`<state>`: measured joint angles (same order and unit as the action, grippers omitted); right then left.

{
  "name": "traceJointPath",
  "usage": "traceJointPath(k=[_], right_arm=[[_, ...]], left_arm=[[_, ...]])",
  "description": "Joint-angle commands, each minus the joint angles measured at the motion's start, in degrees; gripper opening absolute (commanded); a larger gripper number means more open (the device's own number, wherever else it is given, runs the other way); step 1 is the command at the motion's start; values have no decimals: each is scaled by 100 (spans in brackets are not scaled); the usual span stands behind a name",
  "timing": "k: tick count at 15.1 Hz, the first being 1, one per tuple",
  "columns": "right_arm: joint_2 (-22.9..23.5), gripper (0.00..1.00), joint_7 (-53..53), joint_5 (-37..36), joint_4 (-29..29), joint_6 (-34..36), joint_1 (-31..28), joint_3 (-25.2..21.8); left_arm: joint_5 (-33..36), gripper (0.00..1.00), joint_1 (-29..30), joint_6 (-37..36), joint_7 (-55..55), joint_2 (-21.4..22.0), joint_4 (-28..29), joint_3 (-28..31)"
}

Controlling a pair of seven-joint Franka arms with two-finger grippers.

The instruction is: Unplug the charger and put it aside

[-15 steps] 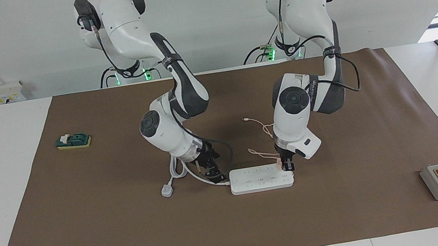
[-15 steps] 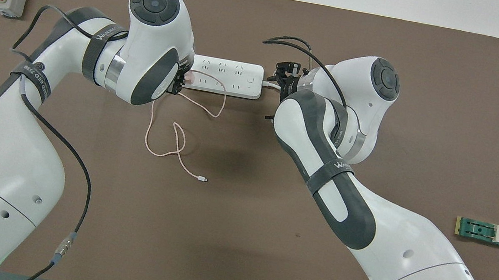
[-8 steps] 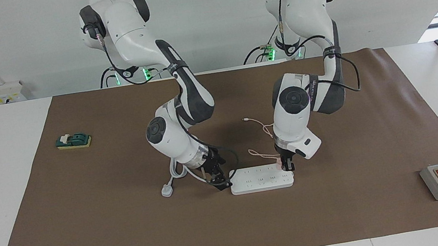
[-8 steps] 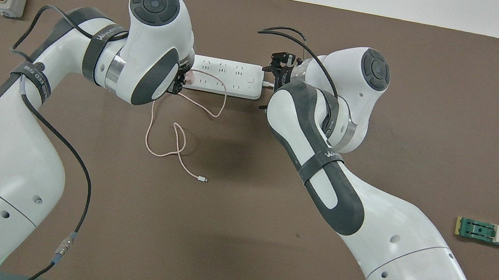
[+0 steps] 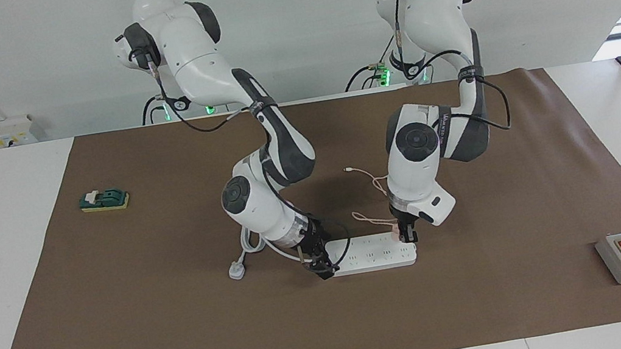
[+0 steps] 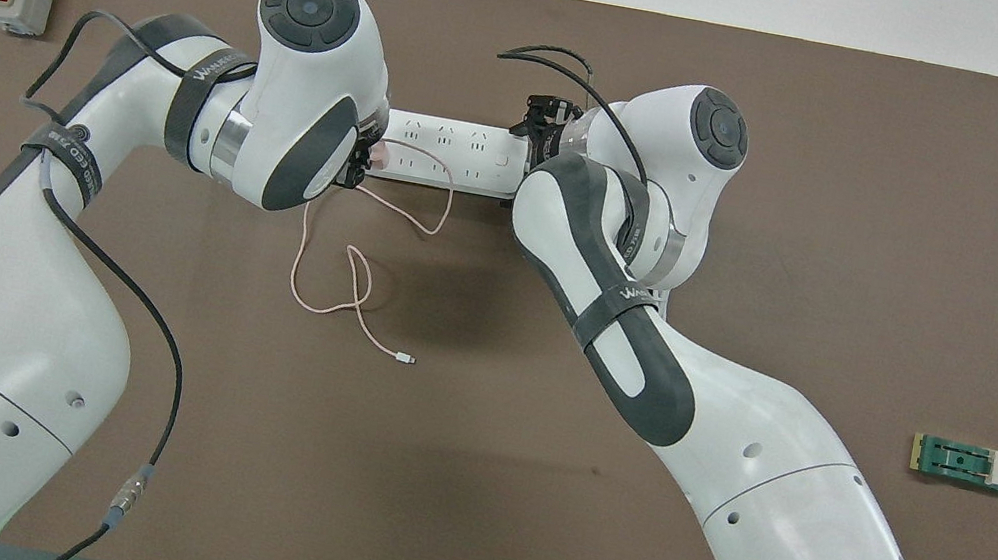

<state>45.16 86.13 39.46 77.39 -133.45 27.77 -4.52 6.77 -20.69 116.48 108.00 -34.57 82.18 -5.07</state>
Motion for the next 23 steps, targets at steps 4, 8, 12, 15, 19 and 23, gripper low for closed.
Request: traceJointPath(k=[4, 8, 12, 15, 19, 23], right_arm=[[423, 100, 141, -105, -776, 486, -105, -31], [538, 100, 132, -96, -865, 504, -148, -49], [538, 86, 124, -87, -874, 521, -193, -40], [538, 0, 132, -52, -874, 521, -184, -23], [538, 0, 124, -61, -866, 530, -193, -23], [529, 0, 115, -78, -857, 574, -201, -23]], left_arm=[[141, 0, -41, 190, 63, 21, 114, 76], [141, 0, -32, 252, 63, 3, 114, 76], [141, 0, -14, 261, 54, 3, 114, 76], [141, 0, 3, 261, 54, 3, 114, 76], [141, 0, 38, 243, 28, 12, 149, 76], [132, 0, 21, 164, 10, 47, 105, 76]])
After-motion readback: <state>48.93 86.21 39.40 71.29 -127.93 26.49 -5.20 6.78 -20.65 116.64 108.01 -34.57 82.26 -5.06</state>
